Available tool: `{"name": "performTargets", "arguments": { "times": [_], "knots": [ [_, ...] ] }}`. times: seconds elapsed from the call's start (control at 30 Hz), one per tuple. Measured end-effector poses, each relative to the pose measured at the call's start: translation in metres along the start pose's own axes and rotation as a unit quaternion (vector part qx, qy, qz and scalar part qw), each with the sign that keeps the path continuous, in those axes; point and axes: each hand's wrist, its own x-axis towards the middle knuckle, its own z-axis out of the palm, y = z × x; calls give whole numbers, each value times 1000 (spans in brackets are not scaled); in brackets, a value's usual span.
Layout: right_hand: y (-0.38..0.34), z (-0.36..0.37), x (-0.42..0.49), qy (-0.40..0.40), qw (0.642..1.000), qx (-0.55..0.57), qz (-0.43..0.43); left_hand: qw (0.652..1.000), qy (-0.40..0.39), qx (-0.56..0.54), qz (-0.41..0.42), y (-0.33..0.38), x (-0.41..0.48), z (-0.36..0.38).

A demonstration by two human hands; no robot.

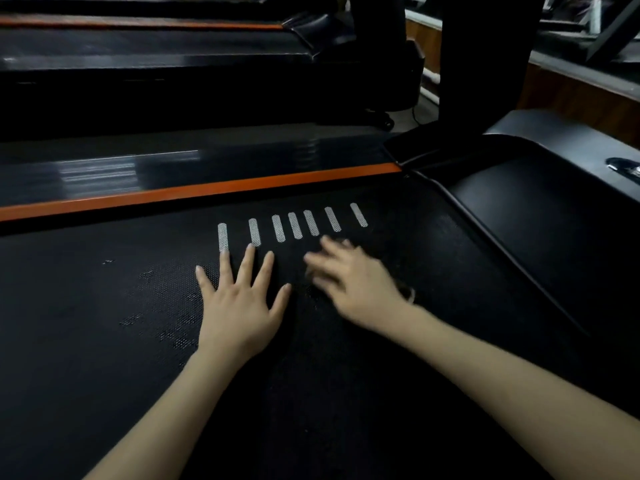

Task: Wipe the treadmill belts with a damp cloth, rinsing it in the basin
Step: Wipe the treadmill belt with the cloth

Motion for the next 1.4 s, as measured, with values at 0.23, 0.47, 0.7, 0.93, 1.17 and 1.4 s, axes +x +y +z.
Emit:
{"name": "performTargets", "arguments": {
  "times": [0.23, 0.47, 0.7, 0.93, 1.17, 1.4],
  "knots": [
    [75, -19, 64, 23, 990, -99, 96, 1000, 15, -18, -1, 0, -2, 2],
    [22, 6, 58, 42, 996, -52, 57, 999, 23, -28, 0, 2, 0, 1],
    [59, -11, 80, 34, 990, -112, 81, 1000, 16, -22, 3, -1, -3, 0],
    [39, 4, 112, 76, 978, -103, 167, 1000, 17, -19, -7, 3, -1, 0],
    [32, 0, 116, 54, 993, -91, 55, 1000, 21, -21, 1, -1, -1, 1],
    [106, -29, 124, 144, 943, -107, 279, 999, 36, -23, -11, 2, -2, 2]
  ]
}}
